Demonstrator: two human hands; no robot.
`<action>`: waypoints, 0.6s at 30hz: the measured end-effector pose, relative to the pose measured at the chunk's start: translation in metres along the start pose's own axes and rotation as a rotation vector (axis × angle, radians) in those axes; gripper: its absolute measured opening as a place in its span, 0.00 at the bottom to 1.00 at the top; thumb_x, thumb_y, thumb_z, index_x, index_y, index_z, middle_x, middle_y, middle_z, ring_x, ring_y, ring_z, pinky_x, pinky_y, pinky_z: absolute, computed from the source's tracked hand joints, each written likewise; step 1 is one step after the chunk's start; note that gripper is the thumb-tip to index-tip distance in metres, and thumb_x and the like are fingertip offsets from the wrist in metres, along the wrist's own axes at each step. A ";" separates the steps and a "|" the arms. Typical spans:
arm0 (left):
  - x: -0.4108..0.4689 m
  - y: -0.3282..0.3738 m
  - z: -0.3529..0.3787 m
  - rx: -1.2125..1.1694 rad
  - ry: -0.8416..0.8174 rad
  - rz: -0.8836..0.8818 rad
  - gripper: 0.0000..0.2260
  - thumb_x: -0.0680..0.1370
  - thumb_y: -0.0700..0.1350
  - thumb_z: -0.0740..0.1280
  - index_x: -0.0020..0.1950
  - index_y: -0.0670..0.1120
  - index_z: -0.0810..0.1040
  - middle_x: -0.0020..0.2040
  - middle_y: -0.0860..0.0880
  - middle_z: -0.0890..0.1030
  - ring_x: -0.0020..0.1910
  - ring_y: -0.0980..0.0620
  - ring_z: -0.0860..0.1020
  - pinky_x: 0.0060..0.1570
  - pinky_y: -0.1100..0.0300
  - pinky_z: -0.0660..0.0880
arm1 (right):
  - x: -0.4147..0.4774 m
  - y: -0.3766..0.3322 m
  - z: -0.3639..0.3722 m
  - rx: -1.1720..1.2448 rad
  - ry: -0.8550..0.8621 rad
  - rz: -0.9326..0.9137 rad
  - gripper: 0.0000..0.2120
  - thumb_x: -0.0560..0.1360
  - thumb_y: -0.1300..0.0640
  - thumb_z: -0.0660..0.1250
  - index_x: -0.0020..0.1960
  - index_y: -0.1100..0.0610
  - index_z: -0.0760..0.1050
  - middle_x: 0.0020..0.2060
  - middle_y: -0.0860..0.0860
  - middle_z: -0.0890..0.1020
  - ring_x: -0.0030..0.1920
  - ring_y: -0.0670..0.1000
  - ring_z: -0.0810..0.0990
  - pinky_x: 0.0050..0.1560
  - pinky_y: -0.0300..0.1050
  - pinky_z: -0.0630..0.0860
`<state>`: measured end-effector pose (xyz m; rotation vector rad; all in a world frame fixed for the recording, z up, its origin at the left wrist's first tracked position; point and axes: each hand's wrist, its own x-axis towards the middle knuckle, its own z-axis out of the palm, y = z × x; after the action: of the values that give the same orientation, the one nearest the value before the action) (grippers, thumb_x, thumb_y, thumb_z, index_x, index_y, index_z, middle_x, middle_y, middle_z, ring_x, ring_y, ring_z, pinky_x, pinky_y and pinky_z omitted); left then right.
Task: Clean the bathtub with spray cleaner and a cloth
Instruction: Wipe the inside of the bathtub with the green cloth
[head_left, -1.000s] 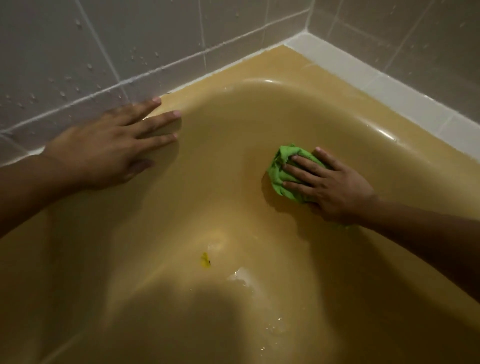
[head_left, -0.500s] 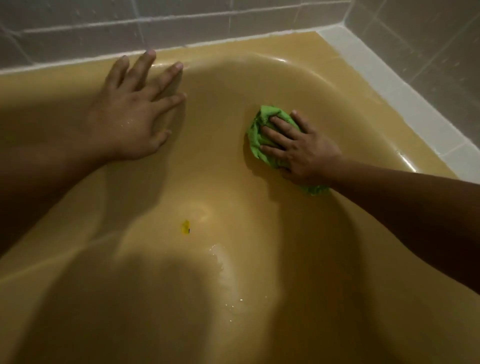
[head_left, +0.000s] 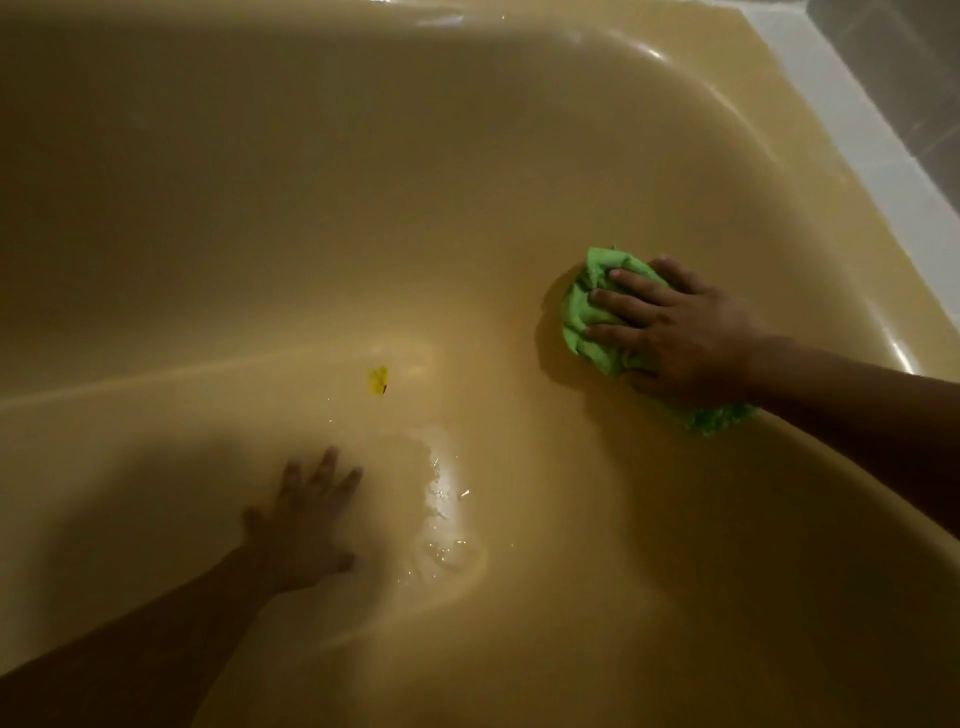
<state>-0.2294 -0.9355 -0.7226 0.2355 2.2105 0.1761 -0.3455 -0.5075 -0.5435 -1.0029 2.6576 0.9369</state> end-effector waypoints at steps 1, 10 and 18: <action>0.004 -0.003 0.009 0.023 0.007 -0.007 0.54 0.73 0.69 0.70 0.79 0.63 0.29 0.76 0.54 0.20 0.81 0.38 0.32 0.70 0.25 0.60 | -0.002 0.005 -0.001 0.001 0.035 0.036 0.34 0.74 0.34 0.50 0.75 0.45 0.71 0.77 0.53 0.69 0.79 0.58 0.63 0.77 0.65 0.51; 0.015 -0.008 0.024 0.057 0.017 -0.034 0.61 0.65 0.74 0.71 0.70 0.68 0.20 0.71 0.59 0.15 0.76 0.39 0.23 0.67 0.21 0.56 | 0.044 0.022 -0.008 -0.145 0.026 0.268 0.37 0.76 0.31 0.43 0.82 0.42 0.53 0.83 0.52 0.52 0.82 0.58 0.45 0.76 0.72 0.40; 0.020 -0.002 0.017 0.048 0.027 -0.066 0.64 0.64 0.70 0.76 0.69 0.70 0.20 0.71 0.58 0.15 0.78 0.35 0.27 0.65 0.20 0.61 | 0.097 -0.032 0.016 -0.143 -0.140 0.017 0.36 0.78 0.29 0.46 0.82 0.41 0.48 0.83 0.53 0.44 0.82 0.60 0.38 0.76 0.71 0.40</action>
<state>-0.2276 -0.9320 -0.7483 0.1866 2.2482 0.0909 -0.4003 -0.5693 -0.6058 -0.9070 2.5183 1.1703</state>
